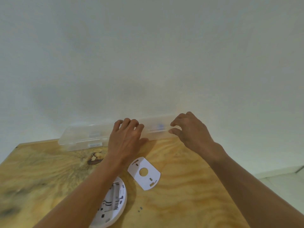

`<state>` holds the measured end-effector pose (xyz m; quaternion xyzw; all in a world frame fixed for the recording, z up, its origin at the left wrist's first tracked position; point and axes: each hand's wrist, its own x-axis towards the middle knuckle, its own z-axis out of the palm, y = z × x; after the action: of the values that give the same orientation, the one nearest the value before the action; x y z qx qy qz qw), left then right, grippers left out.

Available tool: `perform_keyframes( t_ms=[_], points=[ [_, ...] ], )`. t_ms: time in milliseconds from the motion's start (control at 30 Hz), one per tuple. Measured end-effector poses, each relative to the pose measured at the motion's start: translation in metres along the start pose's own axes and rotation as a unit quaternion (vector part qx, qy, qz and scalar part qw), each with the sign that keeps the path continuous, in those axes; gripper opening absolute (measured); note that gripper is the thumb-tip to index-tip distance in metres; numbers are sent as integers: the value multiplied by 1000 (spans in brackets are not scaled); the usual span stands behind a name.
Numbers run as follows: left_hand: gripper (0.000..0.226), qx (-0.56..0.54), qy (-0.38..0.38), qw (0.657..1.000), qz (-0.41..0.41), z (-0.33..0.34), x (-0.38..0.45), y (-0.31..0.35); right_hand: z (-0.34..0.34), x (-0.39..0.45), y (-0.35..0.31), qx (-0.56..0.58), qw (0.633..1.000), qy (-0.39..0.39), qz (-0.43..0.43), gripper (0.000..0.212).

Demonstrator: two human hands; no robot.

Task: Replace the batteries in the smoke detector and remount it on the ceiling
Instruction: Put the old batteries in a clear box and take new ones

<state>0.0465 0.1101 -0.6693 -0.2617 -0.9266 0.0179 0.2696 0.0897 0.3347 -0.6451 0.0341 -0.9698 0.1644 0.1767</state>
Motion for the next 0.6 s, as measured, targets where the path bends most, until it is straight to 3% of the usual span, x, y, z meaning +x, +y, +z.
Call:
perform_keyframes(
  t_ms=[133, 333, 500, 600],
  points=[
    [26, -50, 30, 998, 6, -1, -4, -2, 8, -4, 5, 28, 999, 22, 2, 24],
    [15, -78, 3, 997, -8, -2, 2, 1, 19, -8, 3, 37, 996, 77, -14, 15],
    [19, -76, -6, 997, -10, -4, 1, 1, 21, -9, 4, -4, 996, 84, -39, 10],
    [30, -83, -23, 996, -21, -6, 1, 2, 13, -8, 2, 19, 999, 46, -15, 19]
  ],
)
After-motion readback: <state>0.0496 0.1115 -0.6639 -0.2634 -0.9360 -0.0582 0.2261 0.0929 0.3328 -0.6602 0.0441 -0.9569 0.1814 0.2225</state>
